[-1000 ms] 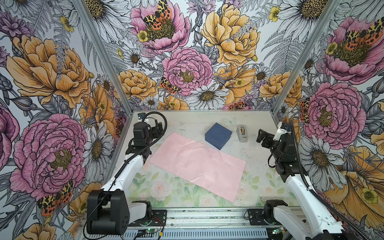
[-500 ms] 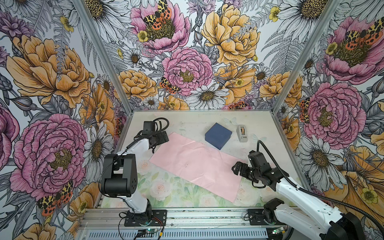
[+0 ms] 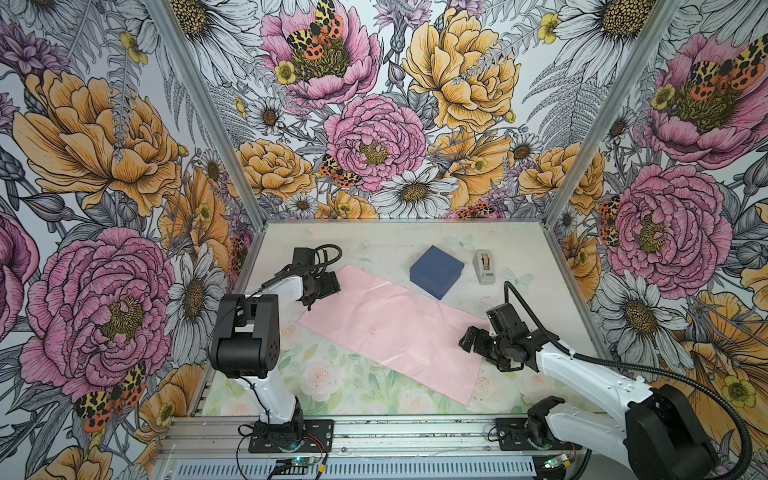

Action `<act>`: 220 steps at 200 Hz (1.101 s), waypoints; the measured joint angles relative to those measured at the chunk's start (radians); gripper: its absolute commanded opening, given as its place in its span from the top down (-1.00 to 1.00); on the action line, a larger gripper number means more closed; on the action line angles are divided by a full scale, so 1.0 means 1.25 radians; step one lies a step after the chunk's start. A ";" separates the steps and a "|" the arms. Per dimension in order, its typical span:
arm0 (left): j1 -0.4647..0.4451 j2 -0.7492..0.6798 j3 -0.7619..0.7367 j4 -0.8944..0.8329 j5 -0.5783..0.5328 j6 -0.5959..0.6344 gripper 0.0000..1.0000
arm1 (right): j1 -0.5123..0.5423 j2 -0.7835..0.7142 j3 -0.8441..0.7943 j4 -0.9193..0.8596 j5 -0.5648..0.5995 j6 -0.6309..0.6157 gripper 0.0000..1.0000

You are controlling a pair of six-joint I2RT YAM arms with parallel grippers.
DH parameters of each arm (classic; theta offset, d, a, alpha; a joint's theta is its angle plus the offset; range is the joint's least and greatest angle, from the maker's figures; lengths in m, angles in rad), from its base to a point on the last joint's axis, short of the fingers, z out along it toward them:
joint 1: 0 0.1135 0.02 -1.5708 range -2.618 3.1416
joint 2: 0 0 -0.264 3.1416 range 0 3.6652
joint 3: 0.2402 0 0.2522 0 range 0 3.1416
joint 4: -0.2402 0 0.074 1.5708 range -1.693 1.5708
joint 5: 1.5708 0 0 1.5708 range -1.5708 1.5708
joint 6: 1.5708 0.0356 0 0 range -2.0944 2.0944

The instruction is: Wrap the gift box in paper

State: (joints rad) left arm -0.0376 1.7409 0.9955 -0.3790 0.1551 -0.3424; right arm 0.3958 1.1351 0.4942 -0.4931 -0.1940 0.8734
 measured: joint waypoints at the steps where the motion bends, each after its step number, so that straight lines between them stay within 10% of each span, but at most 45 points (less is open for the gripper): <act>1: 0.000 -0.001 -0.005 0.000 0.000 0.000 -0.65 | -0.003 0.003 0.001 0.004 -0.001 0.000 -0.94; 126: -0.100 -0.247 -0.227 -0.001 -0.056 -0.072 -0.65 | -0.203 0.138 0.075 0.068 -0.082 -0.150 -0.81; 220: -0.049 -0.143 -0.101 0.003 -0.056 -0.077 -0.68 | -0.116 -0.126 -0.092 -0.022 -0.202 -0.022 -0.62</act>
State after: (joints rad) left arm -0.0982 1.5616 0.8692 -0.3752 0.0853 -0.4389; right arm 0.2512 0.9779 0.3786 -0.5205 -0.4469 0.8463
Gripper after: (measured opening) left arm 0.838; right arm 0.810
